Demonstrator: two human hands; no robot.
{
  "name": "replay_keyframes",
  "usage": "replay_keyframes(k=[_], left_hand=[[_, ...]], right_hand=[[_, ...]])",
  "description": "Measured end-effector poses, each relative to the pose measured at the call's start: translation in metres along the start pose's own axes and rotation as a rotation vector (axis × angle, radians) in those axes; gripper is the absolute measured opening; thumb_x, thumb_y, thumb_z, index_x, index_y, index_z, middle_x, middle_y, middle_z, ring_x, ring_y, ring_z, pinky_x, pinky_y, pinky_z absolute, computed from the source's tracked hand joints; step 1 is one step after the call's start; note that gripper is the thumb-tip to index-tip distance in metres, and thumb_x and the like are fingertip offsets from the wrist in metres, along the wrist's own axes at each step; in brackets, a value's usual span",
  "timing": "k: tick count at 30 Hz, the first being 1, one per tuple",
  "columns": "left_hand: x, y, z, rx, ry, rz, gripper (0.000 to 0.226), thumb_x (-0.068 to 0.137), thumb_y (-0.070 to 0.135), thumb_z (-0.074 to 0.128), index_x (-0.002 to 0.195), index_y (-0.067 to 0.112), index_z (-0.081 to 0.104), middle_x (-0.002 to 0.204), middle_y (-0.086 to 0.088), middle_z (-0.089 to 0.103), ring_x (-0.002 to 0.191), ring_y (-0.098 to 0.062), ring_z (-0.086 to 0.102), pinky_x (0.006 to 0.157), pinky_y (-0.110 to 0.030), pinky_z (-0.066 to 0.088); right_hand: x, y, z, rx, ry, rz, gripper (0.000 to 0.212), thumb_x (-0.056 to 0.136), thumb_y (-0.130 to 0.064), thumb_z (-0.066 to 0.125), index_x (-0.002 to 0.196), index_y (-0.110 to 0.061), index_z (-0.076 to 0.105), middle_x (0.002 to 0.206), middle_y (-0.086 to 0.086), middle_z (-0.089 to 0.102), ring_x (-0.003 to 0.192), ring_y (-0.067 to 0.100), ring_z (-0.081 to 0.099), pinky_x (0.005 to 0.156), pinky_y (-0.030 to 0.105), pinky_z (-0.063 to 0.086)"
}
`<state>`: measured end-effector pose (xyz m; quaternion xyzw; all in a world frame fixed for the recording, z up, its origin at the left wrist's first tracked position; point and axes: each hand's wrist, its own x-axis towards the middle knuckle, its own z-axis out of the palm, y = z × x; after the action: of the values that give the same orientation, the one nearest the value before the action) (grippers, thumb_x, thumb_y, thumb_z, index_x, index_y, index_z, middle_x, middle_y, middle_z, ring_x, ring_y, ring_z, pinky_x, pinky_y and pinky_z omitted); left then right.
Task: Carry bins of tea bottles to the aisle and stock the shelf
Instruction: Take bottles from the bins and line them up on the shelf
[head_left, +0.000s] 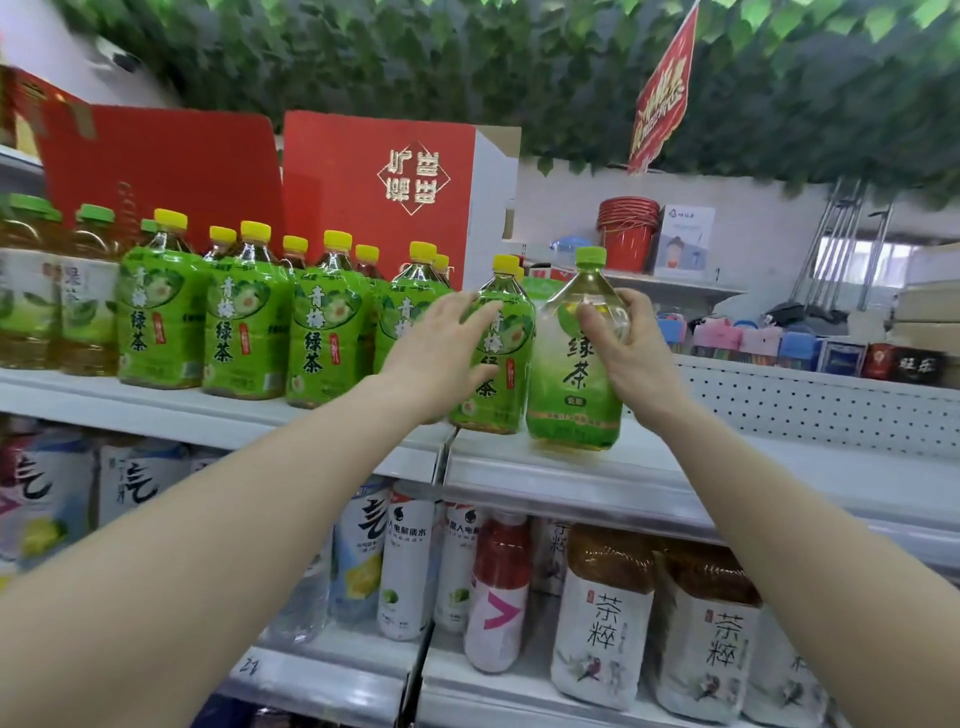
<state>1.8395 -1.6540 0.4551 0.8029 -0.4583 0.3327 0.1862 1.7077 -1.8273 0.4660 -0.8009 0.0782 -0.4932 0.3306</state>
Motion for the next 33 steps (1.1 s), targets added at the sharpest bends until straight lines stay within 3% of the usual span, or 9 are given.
replay_keyframes(k=[5,8,11,14,17,21,27,30,33], left_hand=[[0.001,0.001,0.011,0.056,-0.036,0.021,0.090,0.090,0.041,0.068,0.159,0.026,0.011,0.166,-0.004,0.007,0.153,-0.025,0.008,0.120,-0.041,0.019],[0.004,0.003,0.016,0.045,-0.032,0.024,0.096,0.087,0.041,0.071,0.159,0.025,0.009,0.167,-0.004,0.003,0.153,-0.024,0.005,0.120,-0.042,0.020],[0.011,0.006,0.022,0.054,-0.027,0.025,0.104,0.084,0.040,0.075,0.159,0.026,0.005,0.167,-0.003,-0.005,0.154,-0.026,0.000,0.119,-0.045,0.024],[0.016,0.010,0.029,0.096,-0.032,0.047,0.112,0.081,0.042,0.079,0.159,0.027,0.000,0.166,-0.003,-0.014,0.153,-0.028,-0.005,0.118,-0.046,0.026],[0.019,0.009,0.039,0.154,-0.026,0.062,0.115,0.080,0.036,0.081,0.159,0.026,-0.003,0.166,-0.004,-0.017,0.153,-0.028,-0.009,0.118,-0.042,0.025],[0.020,0.004,0.054,0.202,0.060,0.094,0.118,0.080,0.027,0.082,0.158,0.026,-0.006,0.165,-0.004,-0.018,0.153,-0.029,-0.010,0.120,-0.040,0.020],[0.018,0.006,0.053,0.196,0.064,0.079,0.119,0.078,0.036,0.083,0.158,0.028,-0.005,0.165,-0.001,-0.017,0.153,-0.029,-0.010,0.097,-0.036,0.051],[0.018,0.008,0.051,0.218,0.045,0.075,0.119,0.079,0.039,0.081,0.158,0.028,-0.007,0.165,-0.001,-0.018,0.152,-0.029,-0.011,0.091,-0.034,0.054],[0.015,0.011,0.047,0.210,0.016,0.078,0.116,0.081,0.039,0.079,0.158,0.027,-0.006,0.165,-0.002,-0.019,0.152,-0.029,-0.012,0.089,-0.035,0.055]], right_hand=[[-0.002,0.021,0.010,-0.046,0.058,-0.025,0.060,0.094,-0.048,0.058,0.142,-0.016,0.041,0.126,-0.007,0.052,0.113,0.017,0.055,0.100,0.039,0.044],[0.003,0.023,0.005,-0.343,0.136,-0.154,0.060,0.094,-0.045,0.060,0.144,-0.017,0.041,0.134,0.001,0.050,0.123,0.023,0.047,0.107,0.041,0.038],[-0.004,0.017,0.012,-0.755,0.148,-0.304,0.083,0.086,-0.062,0.054,0.154,-0.024,0.024,0.150,0.017,0.030,0.140,0.036,0.029,0.111,0.052,0.033],[-0.014,0.021,0.025,-1.037,0.009,-0.269,0.110,0.074,-0.076,0.059,0.158,-0.028,0.007,0.162,0.022,0.002,0.148,0.045,0.008,0.113,0.060,0.027],[-0.008,0.032,0.027,-1.047,-0.006,-0.288,0.115,0.069,-0.072,0.067,0.158,-0.023,0.012,0.161,0.027,0.003,0.146,0.050,0.009,0.118,0.058,0.016],[0.004,0.044,0.031,-1.041,0.004,-0.298,0.113,0.065,-0.075,0.064,0.155,-0.019,0.022,0.157,0.030,0.014,0.142,0.052,0.017,0.116,0.060,0.019],[0.018,0.057,0.033,-1.022,-0.035,-0.323,0.113,0.062,-0.077,0.052,0.153,-0.013,0.029,0.154,0.036,0.021,0.140,0.056,0.022,0.114,0.064,0.021],[0.021,0.059,0.034,-1.022,-0.050,-0.300,0.112,0.063,-0.075,0.057,0.151,-0.013,0.026,0.152,0.037,0.022,0.139,0.058,0.022,0.113,0.064,0.021],[0.018,0.050,0.027,-1.106,-0.133,-0.257,0.111,0.075,-0.071,0.062,0.158,-0.019,0.009,0.160,0.031,0.001,0.147,0.050,0.004,0.119,0.057,0.009]])
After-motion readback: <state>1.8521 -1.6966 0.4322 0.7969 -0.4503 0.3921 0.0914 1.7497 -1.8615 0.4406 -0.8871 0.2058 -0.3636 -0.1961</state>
